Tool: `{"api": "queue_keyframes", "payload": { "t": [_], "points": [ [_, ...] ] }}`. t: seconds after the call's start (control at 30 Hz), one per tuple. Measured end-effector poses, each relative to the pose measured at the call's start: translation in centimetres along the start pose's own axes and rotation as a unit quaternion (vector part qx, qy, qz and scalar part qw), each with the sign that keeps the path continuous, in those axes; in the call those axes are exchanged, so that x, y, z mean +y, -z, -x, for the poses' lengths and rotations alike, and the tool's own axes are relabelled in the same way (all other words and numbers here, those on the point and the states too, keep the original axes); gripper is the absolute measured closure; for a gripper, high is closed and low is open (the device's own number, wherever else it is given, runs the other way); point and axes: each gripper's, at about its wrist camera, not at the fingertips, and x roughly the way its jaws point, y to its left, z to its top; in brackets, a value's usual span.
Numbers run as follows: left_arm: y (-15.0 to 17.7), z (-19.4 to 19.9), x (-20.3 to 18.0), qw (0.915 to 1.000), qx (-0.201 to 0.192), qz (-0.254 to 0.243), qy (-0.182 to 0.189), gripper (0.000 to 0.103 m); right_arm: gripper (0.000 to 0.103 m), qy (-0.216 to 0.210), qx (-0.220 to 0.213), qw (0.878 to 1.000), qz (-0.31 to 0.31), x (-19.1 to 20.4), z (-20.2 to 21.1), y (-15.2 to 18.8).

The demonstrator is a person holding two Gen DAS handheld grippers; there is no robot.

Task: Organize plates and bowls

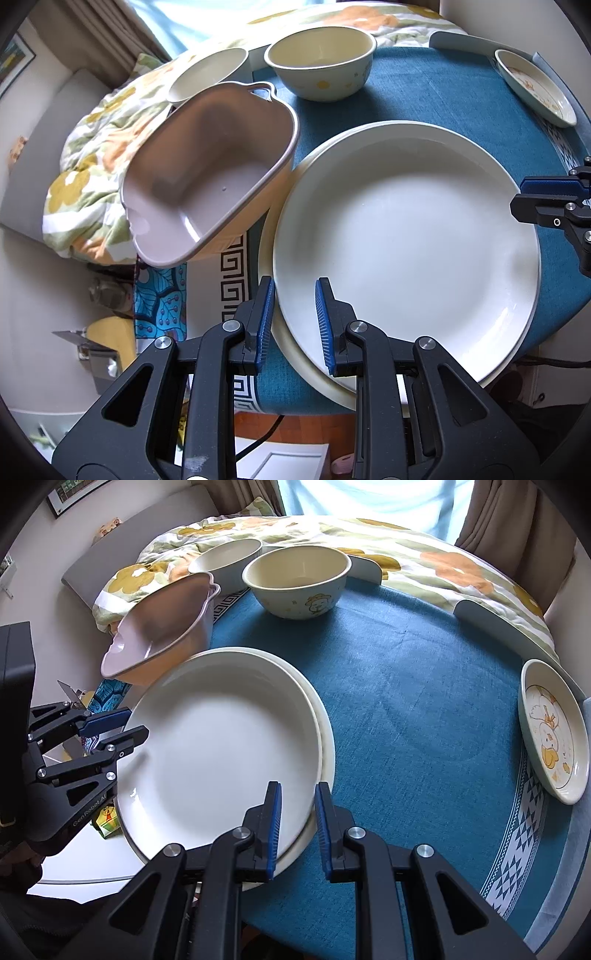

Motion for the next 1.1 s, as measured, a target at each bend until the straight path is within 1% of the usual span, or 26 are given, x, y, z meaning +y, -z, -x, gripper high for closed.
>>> {"api": "queue_keyframes", "payload": {
  "t": [0.2, 0.3, 0.33, 0.37, 0.4, 0.43, 0.47, 0.5, 0.53, 0.6, 0.73, 0.83, 0.9, 0.97, 1.03, 1.1],
  "points": [
    [-0.1, 0.1, 0.3, 0.9999, 0.002, 0.007, 0.008, 0.083, 0.086, 0.0, -0.001, 1.0, -0.009, -0.2, 0.0, 0.0],
    [-0.6, 0.9, 0.5, 0.9999, -0.007, 0.011, 0.007, 0.08, 0.086, -0.006, -0.013, 1.0, -0.021, -0.6, 0.7, 0.0],
    [-0.9, 1.3, 0.6, 0.9998, -0.012, 0.013, 0.007, 0.073, 0.086, -0.01, -0.016, 1.0, -0.023, -0.6, 1.0, 0.0],
    [-1.1, 1.9, 0.7, 0.9996, -0.022, 0.015, 0.008, 0.056, 0.086, -0.011, -0.021, 0.999, -0.025, -0.7, 1.3, 0.0],
    [-1.3, 2.5, 0.8, 0.9992, -0.034, 0.018, 0.008, 0.044, 0.086, -0.008, -0.027, 0.999, -0.027, -0.7, 1.8, 0.0],
    [-1.5, 3.4, 1.0, 0.9984, -0.052, 0.021, 0.008, 0.018, 0.086, -0.004, -0.034, 0.999, -0.027, -0.7, 2.2, 0.0],
    [-1.7, 4.3, 1.0, 0.9971, -0.073, 0.022, 0.005, 0.005, 0.084, -0.001, -0.043, 0.999, -0.028, -0.8, 2.8, 0.0],
    [-1.9, 5.3, 1.0, 0.9955, -0.092, 0.021, 0.002, 0.002, 0.071, 0.003, -0.051, 0.998, -0.029, -0.8, 3.4, 0.1],
    [-2.1, 6.2, 1.0, 0.994, -0.108, 0.017, 0.001, 0.001, 0.041, 0.006, -0.059, 0.998, -0.032, -1.1, 3.9, 0.2],
    [-2.8, 7.6, 0.8, 0.9921, -0.125, 0.008, 0.004, 0.001, 0.008, 0.007, -0.078, 0.996, -0.046, -1.6, 5.3, 0.5],
    [-4.6, 9.8, 0.3, 0.9888, -0.146, -0.002, 0.032, 0.001, 0.007, 0.019, -0.112, 0.99, -0.083, -3.3, 8.2, 1.3],
    [-6.6, 11.0, -0.3, 0.9849, -0.16, -0.02, 0.062, 0.001, 0.007, 0.045, -0.132, 0.984, -0.114, -4.9, 10.4, 2.1],
    [-8.2, 11.9, -1.4, 0.9811, -0.171, -0.039, 0.082, 0.001, 0.007, 0.065, -0.141, 0.978, -0.14, -6.2, 11.9, 2.8],
    [-10.1, 12.5, -2.8, 0.9763, -0.178, -0.063, 0.106, 0.001, 0.007, 0.088, -0.151, 0.97, -0.167, -7.6, 13.3, 3.7],
    [-12.2, 13.1, -4.9, 0.9717, -0.189, -0.092, 0.108, 0.001, 0.007, 0.113, -0.158, 0.963, -0.189, -8.6, 14.6, 4.6],
    [-14.2, 13.6, -6.9, 0.9633, -0.206, -0.129, 0.114, 0.001, 0.007, 0.135, -0.165, 0.954, -0.211, -9.4, 16.0, 5.6]
  ]
}}
